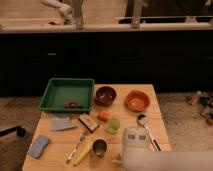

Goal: Place pepper in paper cup

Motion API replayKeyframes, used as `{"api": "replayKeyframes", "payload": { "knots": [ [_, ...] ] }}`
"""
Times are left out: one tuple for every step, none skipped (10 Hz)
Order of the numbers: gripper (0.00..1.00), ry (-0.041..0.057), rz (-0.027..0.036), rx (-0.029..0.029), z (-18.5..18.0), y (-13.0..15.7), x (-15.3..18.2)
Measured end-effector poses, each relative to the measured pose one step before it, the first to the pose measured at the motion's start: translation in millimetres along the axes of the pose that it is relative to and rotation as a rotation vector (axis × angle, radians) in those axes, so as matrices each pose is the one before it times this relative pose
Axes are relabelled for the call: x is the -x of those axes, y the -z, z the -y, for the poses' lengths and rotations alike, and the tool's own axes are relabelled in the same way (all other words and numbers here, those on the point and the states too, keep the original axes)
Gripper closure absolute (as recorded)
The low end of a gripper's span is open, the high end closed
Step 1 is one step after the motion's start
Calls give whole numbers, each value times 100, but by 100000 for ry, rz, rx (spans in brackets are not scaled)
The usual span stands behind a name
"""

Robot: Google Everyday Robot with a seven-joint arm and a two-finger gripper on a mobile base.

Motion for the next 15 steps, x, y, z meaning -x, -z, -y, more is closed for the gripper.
{"api": "replayKeyframes", "payload": {
  "knots": [
    [100, 1640, -1584, -44, 117, -171, 397],
    [100, 691, -1474, 327, -122, -118, 121],
    [100, 475, -1102, 226, -88, -74, 117],
    [100, 808, -1602, 370, -112, -107, 249],
    [100, 812, -1195, 199, 39, -57, 222],
    [100, 407, -670, 369, -52, -70, 100],
    [100, 342, -359, 268, -47, -61, 88],
    [98, -15, 72, -52, 7, -5, 14],
    [93, -27, -8, 13, -10, 0, -8],
    [81, 50, 32, -40, 27, 2, 19],
    [70, -1, 5, 8, -4, -3, 2],
    [62, -28, -7, 11, -8, 0, -7],
    [53, -5, 1, 1, -1, 0, 0],
    [41, -55, -18, 32, -23, -2, -16],
    [36, -16, 5, 6, -3, 0, 0]
  ]
}}
